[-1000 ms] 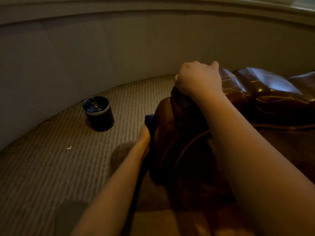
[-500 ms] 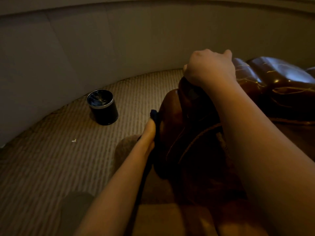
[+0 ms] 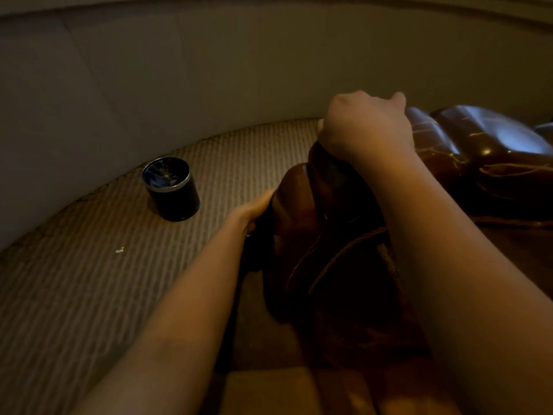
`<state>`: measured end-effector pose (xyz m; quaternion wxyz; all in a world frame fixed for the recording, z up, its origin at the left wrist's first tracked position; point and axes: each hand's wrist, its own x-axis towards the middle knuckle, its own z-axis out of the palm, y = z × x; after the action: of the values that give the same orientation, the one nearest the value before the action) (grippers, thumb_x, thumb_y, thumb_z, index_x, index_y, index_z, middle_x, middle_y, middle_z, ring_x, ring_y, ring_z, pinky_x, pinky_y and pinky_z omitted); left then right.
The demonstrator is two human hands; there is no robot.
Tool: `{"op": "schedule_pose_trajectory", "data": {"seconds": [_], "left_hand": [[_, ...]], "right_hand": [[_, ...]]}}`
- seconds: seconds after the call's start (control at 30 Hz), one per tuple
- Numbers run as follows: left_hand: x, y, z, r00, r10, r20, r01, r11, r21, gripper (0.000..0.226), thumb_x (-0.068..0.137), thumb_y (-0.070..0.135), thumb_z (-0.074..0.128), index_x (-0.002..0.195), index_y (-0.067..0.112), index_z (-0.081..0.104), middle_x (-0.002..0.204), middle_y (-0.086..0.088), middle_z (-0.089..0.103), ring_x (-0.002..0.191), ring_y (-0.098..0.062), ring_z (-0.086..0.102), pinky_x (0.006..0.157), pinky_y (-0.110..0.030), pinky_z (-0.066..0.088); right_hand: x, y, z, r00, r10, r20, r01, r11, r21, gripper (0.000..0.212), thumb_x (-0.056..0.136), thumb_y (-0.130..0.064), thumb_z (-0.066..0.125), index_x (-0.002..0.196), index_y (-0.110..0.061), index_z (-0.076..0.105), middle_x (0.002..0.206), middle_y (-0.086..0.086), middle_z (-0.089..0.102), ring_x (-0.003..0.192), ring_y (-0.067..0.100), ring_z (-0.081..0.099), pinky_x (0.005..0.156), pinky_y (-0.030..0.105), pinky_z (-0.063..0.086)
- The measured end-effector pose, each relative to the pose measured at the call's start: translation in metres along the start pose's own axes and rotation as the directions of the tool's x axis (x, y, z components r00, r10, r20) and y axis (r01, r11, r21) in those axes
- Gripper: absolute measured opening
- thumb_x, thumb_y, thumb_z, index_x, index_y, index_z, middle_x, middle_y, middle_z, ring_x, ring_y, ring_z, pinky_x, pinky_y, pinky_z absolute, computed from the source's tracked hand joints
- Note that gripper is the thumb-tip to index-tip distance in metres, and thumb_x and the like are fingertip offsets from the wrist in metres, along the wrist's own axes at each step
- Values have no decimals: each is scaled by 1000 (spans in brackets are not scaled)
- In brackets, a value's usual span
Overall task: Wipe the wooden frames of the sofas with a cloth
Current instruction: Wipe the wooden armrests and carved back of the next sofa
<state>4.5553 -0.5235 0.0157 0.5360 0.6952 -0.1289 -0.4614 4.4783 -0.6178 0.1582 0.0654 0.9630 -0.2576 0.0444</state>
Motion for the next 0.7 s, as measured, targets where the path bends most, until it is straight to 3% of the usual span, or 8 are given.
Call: {"op": "schedule_pose_trajectory", "data": {"seconds": [0.13, 0.23, 0.3, 0.4, 0.47, 0.53, 0.6, 0.7], "left_hand": [[-9, 26, 9, 955, 294, -44, -297, 940, -167, 31, 101, 21, 35, 75, 18, 52, 56, 10, 59, 50, 0, 55, 56, -19, 44], [-11, 21, 20, 830, 529, -177, -522, 848, 91, 16, 96, 26, 42, 86, 21, 54, 77, 4, 59, 61, -1, 53, 62, -16, 42], [-21, 11, 27, 737, 634, -233, -602, 773, 199, 20, 90, 28, 39, 97, 26, 58, 90, 4, 62, 84, -9, 59, 76, -30, 48], [-58, -11, 58, 630, 668, -397, -596, 743, 304, 45, 90, 35, 32, 126, 16, 52, 121, -5, 59, 113, -22, 55, 92, -41, 46], [-82, -40, 88, 523, 766, -374, -525, 635, 567, 54, 98, 38, 24, 144, 11, 29, 142, -10, 39, 132, -26, 36, 104, -55, 37], [-80, -72, 100, 415, 865, -280, -402, 451, 797, 54, 101, 41, 17, 148, 15, 9, 141, -12, 27, 129, -30, 29, 91, -66, 37], [-66, -73, 88, 361, 893, -270, -382, 405, 831, 60, 94, 36, 33, 145, 15, 9, 134, -17, 32, 121, -36, 35, 77, -67, 44], [-60, -48, 66, 335, 919, -206, -521, 363, 772, 68, 86, 32, 44, 144, 2, 21, 141, -28, 39, 127, -44, 43, 94, -66, 40]], "right_hand": [[-2, 0, 0, 1000, -11, -13, 11, 1000, -4, 28, 95, -25, 40, 68, -18, 37, 71, 1, 47, 73, 24, 51, 95, 50, 28], [-1, -2, 1, 1000, 7, -10, -8, 1000, -13, 27, 94, -23, 41, 68, -19, 35, 70, 0, 44, 74, 25, 50, 94, 50, 27], [1, -4, 2, 999, 26, -24, -27, 999, -26, 28, 93, -22, 41, 66, -19, 34, 68, 0, 42, 74, 25, 50, 93, 50, 27], [0, -4, 2, 999, 25, -26, -26, 1000, -7, 29, 94, -21, 40, 65, -19, 36, 68, 0, 43, 75, 26, 52, 94, 50, 27], [-2, -2, -1, 999, 9, -36, -8, 999, 34, 26, 95, -21, 40, 69, -17, 40, 70, 0, 45, 79, 26, 54, 97, 51, 27], [-5, 0, -3, 999, -14, -49, 20, 992, 126, 21, 96, -22, 40, 76, -17, 43, 74, -1, 48, 82, 23, 54, 100, 52, 26], [-11, 2, -5, 988, -11, -154, 57, 953, 296, 29, 97, -24, 37, 69, -18, 43, 72, -4, 46, 76, 18, 49, 98, 46, 31], [-36, 10, -4, 914, 140, -382, 154, 750, 644, 36, 97, -20, 39, 66, -10, 54, 72, 5, 56, 68, 18, 53, 78, 34, 47]]}}
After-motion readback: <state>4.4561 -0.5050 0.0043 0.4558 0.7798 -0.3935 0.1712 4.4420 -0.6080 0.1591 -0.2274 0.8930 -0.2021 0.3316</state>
